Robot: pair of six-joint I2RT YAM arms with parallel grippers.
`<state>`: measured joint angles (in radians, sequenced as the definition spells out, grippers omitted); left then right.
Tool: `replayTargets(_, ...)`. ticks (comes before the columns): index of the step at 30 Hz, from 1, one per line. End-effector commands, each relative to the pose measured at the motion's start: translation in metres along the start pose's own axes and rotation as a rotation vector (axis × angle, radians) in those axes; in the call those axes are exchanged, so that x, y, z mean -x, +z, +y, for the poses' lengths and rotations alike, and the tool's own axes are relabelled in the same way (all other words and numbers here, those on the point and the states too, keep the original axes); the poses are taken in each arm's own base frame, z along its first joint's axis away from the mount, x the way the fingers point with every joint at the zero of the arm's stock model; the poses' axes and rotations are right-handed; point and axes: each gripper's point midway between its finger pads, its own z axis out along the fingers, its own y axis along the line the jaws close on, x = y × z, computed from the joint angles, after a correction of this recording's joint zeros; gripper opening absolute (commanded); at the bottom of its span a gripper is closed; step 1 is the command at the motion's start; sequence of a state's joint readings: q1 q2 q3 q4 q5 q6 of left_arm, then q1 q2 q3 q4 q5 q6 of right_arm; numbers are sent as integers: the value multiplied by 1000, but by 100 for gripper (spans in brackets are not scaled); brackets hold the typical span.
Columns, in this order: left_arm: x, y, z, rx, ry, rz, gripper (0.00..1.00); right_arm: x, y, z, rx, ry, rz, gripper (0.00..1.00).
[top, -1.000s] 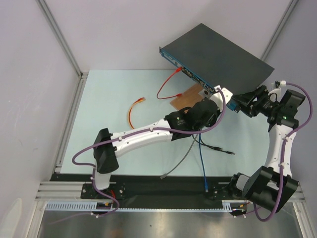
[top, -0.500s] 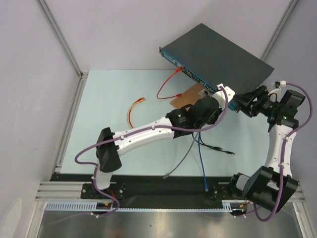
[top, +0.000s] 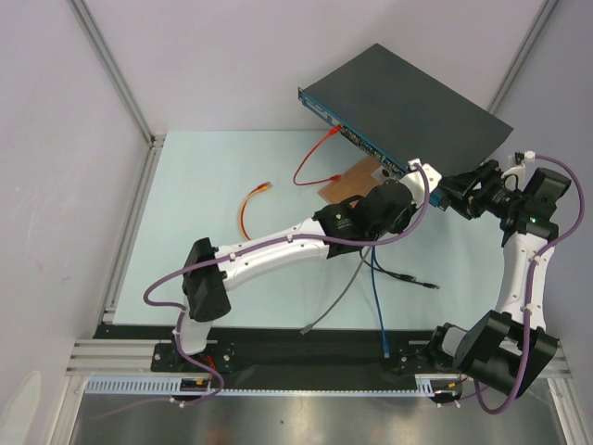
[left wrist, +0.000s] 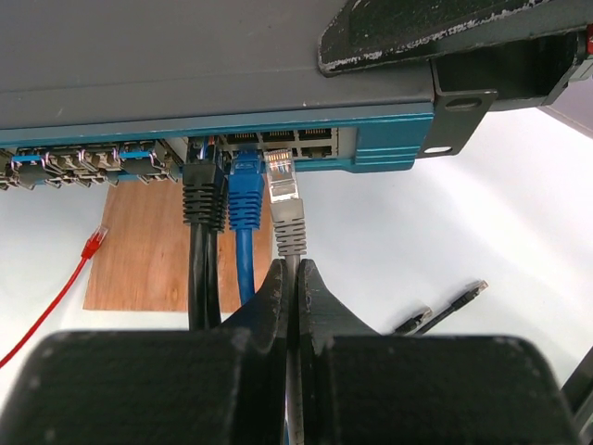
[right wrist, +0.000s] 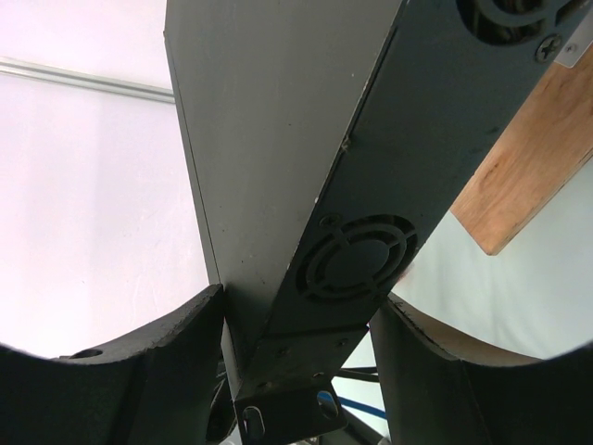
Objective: Insert the plug into the switch port
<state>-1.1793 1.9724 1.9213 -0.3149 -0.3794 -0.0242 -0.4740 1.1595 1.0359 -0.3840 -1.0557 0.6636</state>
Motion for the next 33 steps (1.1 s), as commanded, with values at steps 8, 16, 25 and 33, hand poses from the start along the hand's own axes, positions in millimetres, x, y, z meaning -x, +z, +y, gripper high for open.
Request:
replayTargets(8,20,0,11,-3,-7,-50,0,2,7,12,40,-97,12,0)
replayTargets(16,23,-2,5,-43,22,-58,0,3,8,10,36,-102,10,0)
replayTargets(25,28,-5,7,-52,70,-71,0,1,9,8,29,-102,17,0)
replayTargets(33,54,-3,26,-16,25,-117,0,-2,10,7,21,-126,27,0)
